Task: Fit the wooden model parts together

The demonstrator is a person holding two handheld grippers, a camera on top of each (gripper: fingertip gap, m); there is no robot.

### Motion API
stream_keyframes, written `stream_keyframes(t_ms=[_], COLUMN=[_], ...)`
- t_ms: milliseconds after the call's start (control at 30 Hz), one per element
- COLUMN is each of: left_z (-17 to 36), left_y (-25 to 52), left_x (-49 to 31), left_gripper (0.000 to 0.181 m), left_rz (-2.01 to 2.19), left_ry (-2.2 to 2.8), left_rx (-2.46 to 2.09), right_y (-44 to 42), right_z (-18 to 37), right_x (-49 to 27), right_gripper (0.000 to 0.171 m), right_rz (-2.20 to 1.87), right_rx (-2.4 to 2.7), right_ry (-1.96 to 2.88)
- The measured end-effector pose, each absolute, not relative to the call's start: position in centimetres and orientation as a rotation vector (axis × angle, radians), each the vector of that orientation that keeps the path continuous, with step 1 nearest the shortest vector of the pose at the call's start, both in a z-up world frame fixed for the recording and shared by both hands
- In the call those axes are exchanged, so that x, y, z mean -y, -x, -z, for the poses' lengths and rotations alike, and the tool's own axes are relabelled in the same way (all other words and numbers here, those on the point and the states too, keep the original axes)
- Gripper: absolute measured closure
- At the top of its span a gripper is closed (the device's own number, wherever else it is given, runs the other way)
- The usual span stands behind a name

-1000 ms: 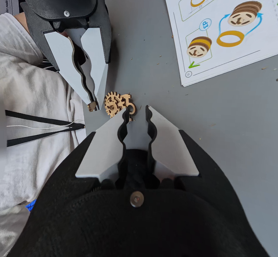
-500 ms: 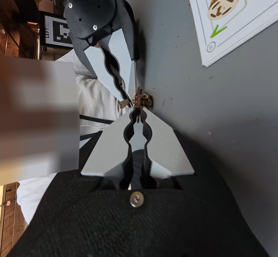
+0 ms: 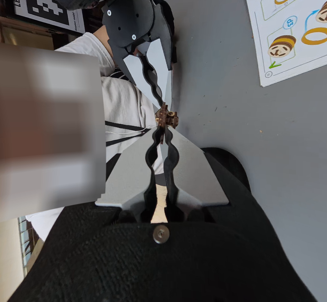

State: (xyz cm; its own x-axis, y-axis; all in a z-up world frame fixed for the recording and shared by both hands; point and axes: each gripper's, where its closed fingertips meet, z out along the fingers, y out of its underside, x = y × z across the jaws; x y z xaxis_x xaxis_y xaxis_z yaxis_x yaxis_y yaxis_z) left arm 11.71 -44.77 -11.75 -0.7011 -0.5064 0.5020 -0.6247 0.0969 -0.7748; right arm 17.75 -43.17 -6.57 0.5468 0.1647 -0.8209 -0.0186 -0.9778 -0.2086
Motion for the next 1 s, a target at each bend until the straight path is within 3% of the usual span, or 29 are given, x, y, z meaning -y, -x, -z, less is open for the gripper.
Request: stream_keyframes(t_ms=[33, 1000], left_z=[11.7, 10.9], left_y=[-11.8, -11.9], left_x=[44.8, 44.5], left_gripper=[0.181, 0.181], left_rz=[-1.689, -1.775], left_ry=[-1.167, -1.143], left_rx=[2.238, 2.179], right_y=[-17.6, -15.9], right_z=[6.4, 5.6], right_x=[43.1, 42.6], right_gripper=[0.168, 0.168], right_rz=[-1.371, -0.861], right_rx=[0.157, 0.558], right_ry=[2.617, 2.844])
